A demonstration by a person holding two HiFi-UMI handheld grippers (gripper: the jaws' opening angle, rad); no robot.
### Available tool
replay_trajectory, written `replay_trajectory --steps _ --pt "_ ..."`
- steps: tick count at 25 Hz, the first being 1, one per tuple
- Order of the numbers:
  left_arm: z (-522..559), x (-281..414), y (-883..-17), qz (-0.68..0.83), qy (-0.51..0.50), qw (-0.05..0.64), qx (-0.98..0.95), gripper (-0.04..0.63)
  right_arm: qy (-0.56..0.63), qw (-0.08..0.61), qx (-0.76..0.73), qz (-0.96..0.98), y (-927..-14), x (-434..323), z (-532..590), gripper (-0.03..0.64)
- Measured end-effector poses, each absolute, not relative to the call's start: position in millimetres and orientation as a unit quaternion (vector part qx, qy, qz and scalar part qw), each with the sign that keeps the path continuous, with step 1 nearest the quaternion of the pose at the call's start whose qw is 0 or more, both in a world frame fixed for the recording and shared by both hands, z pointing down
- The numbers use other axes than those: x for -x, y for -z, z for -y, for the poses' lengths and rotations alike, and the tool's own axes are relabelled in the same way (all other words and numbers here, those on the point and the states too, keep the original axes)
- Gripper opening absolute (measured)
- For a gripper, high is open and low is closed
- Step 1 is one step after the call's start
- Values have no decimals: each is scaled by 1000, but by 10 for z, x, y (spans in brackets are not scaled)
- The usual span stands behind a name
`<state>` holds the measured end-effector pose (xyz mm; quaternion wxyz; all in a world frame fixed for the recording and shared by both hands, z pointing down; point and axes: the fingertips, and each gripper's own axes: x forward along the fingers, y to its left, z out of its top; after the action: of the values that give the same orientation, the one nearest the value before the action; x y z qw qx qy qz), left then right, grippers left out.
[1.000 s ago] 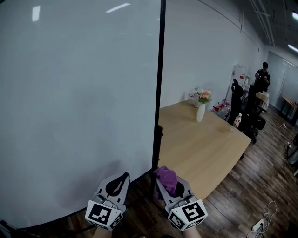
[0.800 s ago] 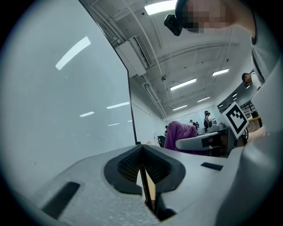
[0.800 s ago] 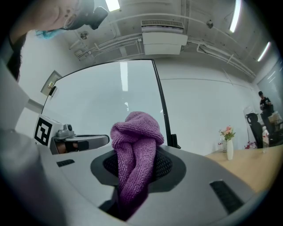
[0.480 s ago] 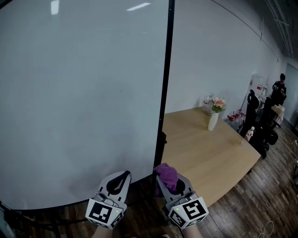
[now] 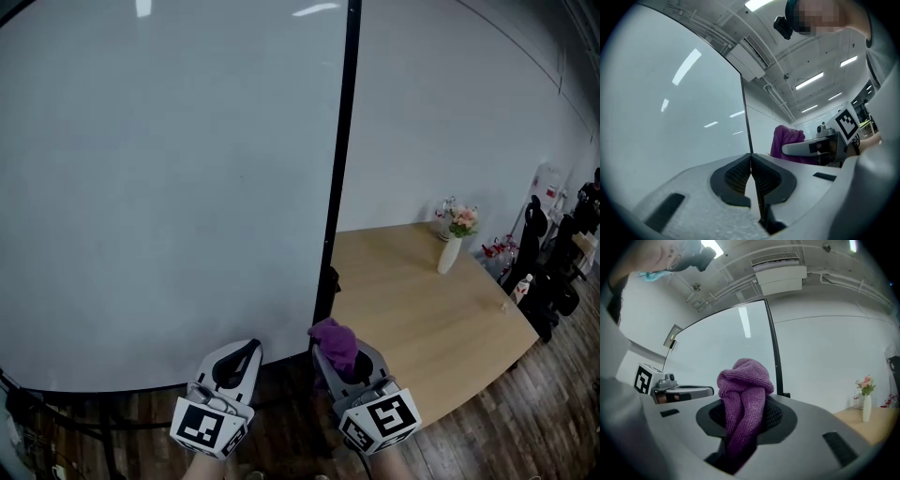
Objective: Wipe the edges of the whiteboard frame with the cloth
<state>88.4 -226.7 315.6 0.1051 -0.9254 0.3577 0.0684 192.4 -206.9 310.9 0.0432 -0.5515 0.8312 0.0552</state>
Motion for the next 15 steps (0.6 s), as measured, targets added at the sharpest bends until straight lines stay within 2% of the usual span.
replay_trajectory --steps 15 --pt "2082 -926 -3276 -446 -61 105 887 17 -84 22 480 -873 -2934 -2055 2207 115"
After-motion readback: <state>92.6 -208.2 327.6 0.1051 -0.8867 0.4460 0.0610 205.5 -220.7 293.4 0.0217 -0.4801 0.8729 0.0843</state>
